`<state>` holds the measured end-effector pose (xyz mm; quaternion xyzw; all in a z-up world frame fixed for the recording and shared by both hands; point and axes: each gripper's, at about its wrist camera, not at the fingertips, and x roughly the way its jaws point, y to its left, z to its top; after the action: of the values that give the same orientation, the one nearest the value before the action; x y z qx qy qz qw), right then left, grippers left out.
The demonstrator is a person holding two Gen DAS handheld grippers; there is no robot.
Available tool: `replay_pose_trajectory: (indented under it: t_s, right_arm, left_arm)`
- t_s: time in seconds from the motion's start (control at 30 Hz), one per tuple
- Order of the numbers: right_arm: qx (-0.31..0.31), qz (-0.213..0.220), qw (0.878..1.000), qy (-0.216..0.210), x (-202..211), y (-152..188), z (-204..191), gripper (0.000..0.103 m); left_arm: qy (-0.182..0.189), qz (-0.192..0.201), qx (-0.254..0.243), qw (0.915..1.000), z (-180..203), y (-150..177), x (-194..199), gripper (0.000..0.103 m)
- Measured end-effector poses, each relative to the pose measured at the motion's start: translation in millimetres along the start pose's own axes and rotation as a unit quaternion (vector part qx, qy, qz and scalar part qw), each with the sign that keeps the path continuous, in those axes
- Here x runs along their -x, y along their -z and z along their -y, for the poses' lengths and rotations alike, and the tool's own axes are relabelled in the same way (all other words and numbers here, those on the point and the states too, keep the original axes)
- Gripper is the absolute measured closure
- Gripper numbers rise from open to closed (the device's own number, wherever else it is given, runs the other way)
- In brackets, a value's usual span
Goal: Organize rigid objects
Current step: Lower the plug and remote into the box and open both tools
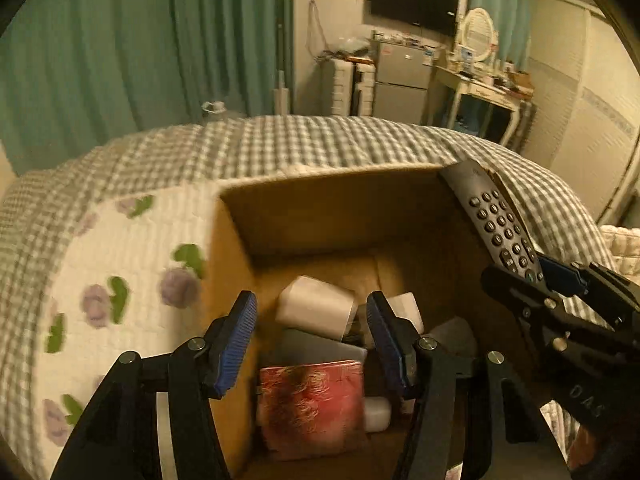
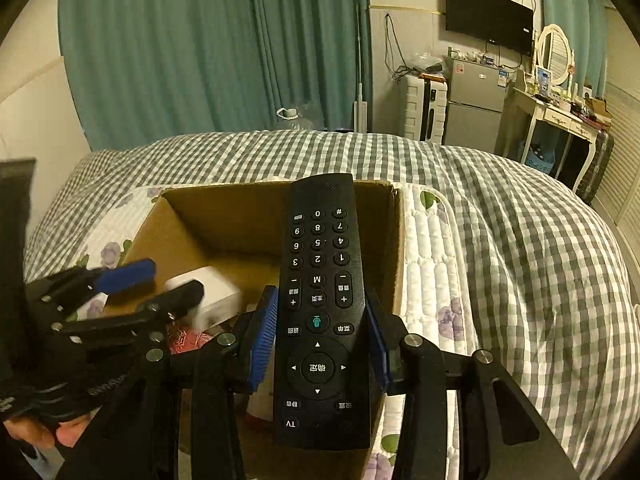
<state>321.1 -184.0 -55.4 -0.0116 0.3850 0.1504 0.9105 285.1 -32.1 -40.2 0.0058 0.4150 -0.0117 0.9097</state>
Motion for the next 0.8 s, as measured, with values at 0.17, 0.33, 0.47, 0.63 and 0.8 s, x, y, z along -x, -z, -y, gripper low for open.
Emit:
replay_pose_trajectory:
  t_s: [0.17, 0.33, 0.47, 0.63, 0.8]
  right_arm:
    - [0.008, 0.001, 1.000, 0.012, -4, 1, -12, 0.062]
    - [-0.001, -0.004, 1.000, 0.004, -10, -2, -23, 0.062]
    - [-0.016, -0.009, 1.000, 0.006, -14, -8, -26, 0.041]
    - [-0.026, 0.013, 0.999, 0.026, 14, -15, -25, 0.032]
    - [-0.012, 0.037, 0.998, 0.050, 72, -28, -29, 0.032]
  left_arm:
    - [-0.010, 0.009, 0.002, 0.9999, -10, 0, 16, 0.043]
    - [-0.010, 0.021, 0.004, 0.9997, -18, 1, 28, 0.043]
    - [-0.011, 0.030, -0.001, 0.9995, -22, 2, 38, 0.043]
    - [-0.024, 0.037, -0.002, 0.9990, -28, 2, 65, 0.043]
    - [-0.029, 0.067, -0.004, 0.9973, -30, -4, 117, 0.043]
